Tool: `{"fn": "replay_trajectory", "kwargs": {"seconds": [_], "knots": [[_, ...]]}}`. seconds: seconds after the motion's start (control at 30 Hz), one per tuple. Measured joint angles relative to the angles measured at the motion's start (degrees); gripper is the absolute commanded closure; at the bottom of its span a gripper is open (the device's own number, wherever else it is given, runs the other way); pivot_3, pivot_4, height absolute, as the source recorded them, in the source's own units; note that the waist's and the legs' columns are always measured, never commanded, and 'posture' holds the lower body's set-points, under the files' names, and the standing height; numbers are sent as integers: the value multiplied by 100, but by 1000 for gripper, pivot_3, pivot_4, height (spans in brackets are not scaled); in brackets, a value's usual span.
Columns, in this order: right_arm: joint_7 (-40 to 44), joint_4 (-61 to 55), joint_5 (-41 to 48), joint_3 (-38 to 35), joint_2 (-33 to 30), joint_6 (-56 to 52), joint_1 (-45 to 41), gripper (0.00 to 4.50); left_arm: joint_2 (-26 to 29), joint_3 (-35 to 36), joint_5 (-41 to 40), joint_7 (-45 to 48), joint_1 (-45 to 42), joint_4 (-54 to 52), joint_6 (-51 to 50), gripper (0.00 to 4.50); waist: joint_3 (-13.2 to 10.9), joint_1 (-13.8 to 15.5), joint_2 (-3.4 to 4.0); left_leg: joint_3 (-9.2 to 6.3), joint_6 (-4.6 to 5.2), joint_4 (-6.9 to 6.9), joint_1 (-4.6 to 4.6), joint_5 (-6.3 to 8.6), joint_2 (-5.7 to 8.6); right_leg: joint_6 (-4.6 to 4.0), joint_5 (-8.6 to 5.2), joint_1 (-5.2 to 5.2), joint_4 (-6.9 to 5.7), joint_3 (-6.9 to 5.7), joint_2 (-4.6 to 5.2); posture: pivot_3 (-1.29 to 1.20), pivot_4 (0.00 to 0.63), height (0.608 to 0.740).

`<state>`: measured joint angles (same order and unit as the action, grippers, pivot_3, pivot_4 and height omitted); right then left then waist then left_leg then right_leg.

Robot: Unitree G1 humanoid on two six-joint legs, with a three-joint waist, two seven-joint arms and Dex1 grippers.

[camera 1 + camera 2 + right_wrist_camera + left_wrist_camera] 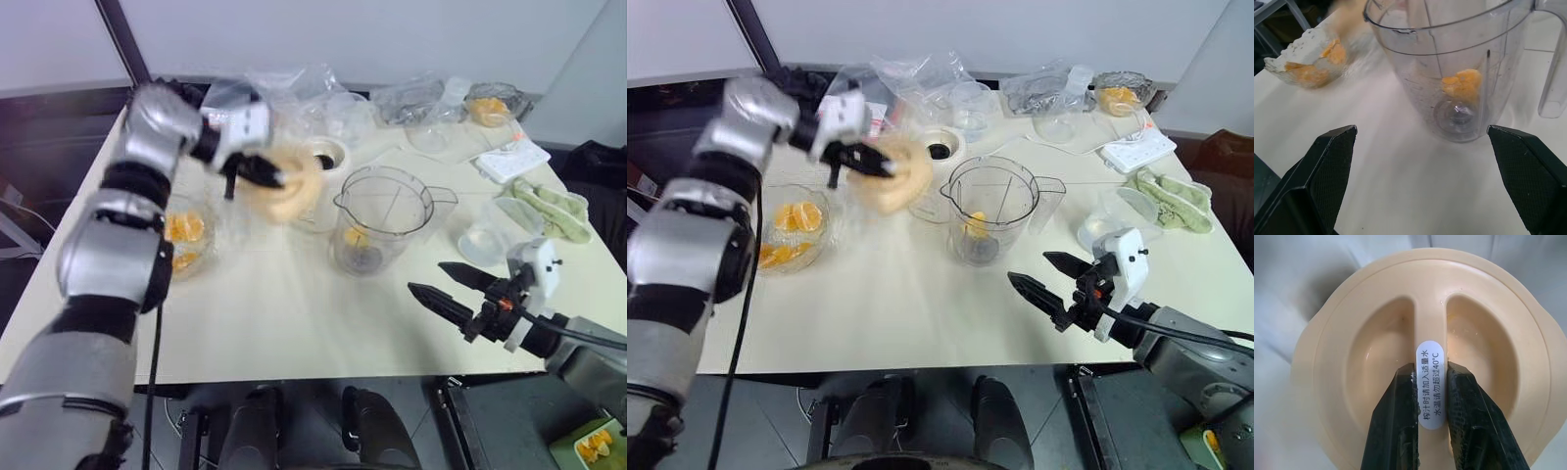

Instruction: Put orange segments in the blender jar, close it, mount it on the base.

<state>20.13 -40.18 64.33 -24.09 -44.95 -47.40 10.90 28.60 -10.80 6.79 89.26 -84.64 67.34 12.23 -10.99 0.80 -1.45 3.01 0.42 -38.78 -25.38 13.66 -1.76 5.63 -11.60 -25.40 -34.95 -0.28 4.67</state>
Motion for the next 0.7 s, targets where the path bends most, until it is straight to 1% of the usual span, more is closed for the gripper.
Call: {"fn": "replay_trajectory", "kwargs": {"seconds": [0.13,0.23,0.33,0.43,0.57,0.7], "knots": [[135,109,-204,83,50,88,-3,0,55,-77,-300,290,-421,-85,-68,4266,-1,-8,-1,-1,4,-22,0,3,-2,-2,1,1,-12,0,-1,0,150,740],[221,181,-352,77,104,185,56,0,-29,-64,-300,279,-905,198,-124,4266,-5,-3,-6,-4,4,-34,-2,2,-4,-4,4,1,-16,-1,-6,0,150,740],[249,222,-545,100,173,278,41,0,-418,122,-338,120,-1602,415,-379,4266,-5,45,-7,-8,3,-38,-8,3,-1,-3,2,8,-7,-1,-1,0,150,740],[169,225,-742,122,354,400,-13,0,-920,209,-350,-103,-1962,551,-716,4266,-3,73,-4,2,8,-38,-8,6,4,-1,1,12,2,6,3,0,150,740],[-12,223,-1070,170,544,514,-49,0,-1521,146,-187,-272,-1950,875,-1144,4266,-4,77,-4,-1,8,-37,-9,6,3,-1,2,2,-9,4,-6,0,150,740],[-165,205,-1200,181,630,570,-105,0,-1772,0,109,-331,-1921,922,-1290,4266,-4,0,-1,-6,8,-34,-7,6,0,-1,1,-1,-15,4,-12,0,150,740]]}}
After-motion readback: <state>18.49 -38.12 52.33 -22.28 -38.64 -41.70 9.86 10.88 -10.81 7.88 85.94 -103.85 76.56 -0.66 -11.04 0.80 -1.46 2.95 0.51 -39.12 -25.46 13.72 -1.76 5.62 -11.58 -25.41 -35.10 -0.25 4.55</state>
